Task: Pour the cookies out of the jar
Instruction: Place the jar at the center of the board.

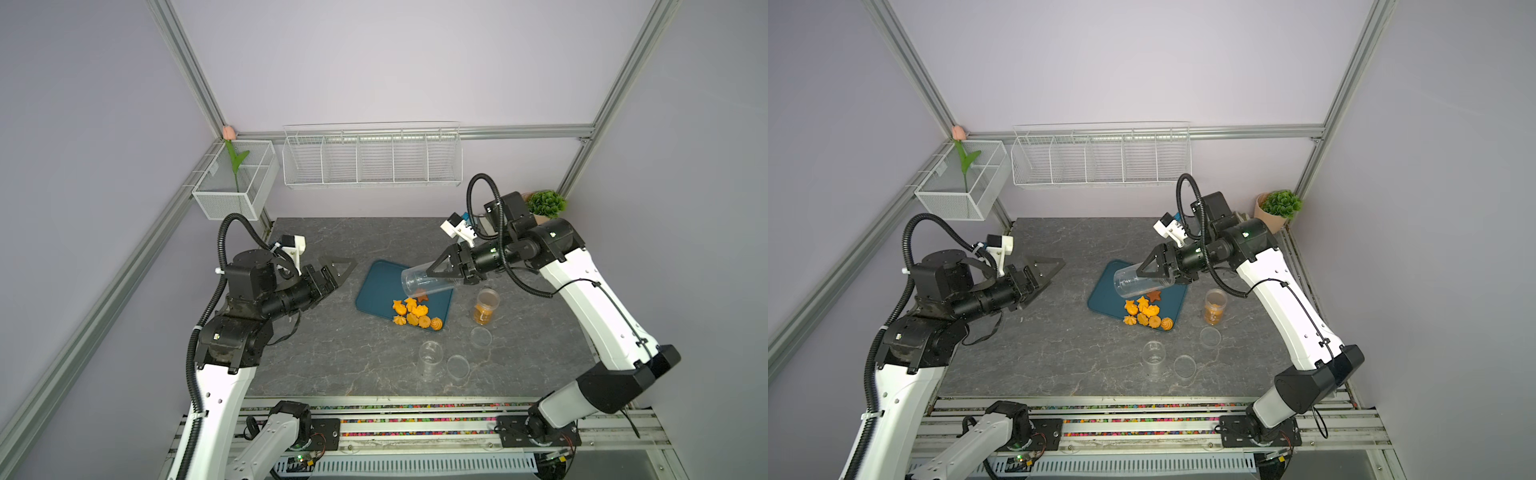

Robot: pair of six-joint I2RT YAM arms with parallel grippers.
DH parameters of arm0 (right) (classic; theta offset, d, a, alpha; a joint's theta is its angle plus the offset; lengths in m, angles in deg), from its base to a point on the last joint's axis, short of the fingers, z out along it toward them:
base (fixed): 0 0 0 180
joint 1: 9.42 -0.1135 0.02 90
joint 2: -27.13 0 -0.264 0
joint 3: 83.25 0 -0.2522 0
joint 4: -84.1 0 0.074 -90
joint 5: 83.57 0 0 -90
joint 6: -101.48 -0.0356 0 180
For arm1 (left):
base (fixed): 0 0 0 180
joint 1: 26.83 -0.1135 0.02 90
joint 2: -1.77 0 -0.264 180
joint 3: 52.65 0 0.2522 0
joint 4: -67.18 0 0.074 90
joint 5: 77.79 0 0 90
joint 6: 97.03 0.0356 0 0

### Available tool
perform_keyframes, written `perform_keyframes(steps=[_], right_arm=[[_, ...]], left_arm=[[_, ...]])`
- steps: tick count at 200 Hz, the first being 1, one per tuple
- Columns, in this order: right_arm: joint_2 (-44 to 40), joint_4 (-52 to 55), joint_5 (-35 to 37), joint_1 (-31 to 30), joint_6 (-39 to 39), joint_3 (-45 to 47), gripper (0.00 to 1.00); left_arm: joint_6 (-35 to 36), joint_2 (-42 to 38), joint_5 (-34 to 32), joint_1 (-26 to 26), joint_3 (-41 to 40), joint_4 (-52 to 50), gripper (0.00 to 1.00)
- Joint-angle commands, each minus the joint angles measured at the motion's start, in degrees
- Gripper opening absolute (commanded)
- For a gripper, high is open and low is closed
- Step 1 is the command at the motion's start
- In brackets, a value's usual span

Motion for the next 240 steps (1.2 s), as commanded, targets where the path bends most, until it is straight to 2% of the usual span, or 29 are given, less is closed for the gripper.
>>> perform_keyframes(steps=[1, 28, 50, 84, 126, 182, 240], right_arm=[[1.5, 8.0, 8.2, -4.2, 3.8, -3.3, 0.65], [4.1, 9.7, 16.1, -9.4, 0.9, -5.4, 0.65], [9.0, 13.5, 22.5, -14.5, -2.0, -11.2, 0.64], [18.8, 21.2, 31.3, -22.2, -3.7, -21.7, 0.64], [26.2, 20.1, 41.4, -29.3, -7.5, -18.6, 0.63], [32.8, 19.7, 50.6, -33.3, -12.0, -18.8, 0.63], [36.3, 16.8, 52.6, -34.4, -14.0, -15.1, 0.63]], left_arm=[[1.7, -1.8, -4.8, -0.3, 0.5, -5.1, 0.99], [1.2, -5.9, -9.7, -0.3, 1.0, -7.9, 0.99], [0.7, -10.3, -13.3, -0.3, 0.0, -12.8, 0.99], [-2.3, -17.8, -12.0, -0.3, -3.4, -17.6, 1.00], [-2.2, -24.6, -9.2, -0.2, -5.3, -22.0, 0.99], [0.8, -27.7, -7.3, -0.2, -4.4, -29.0, 0.99], [2.1, -29.2, -7.6, -0.2, -5.9, -30.7, 0.99]])
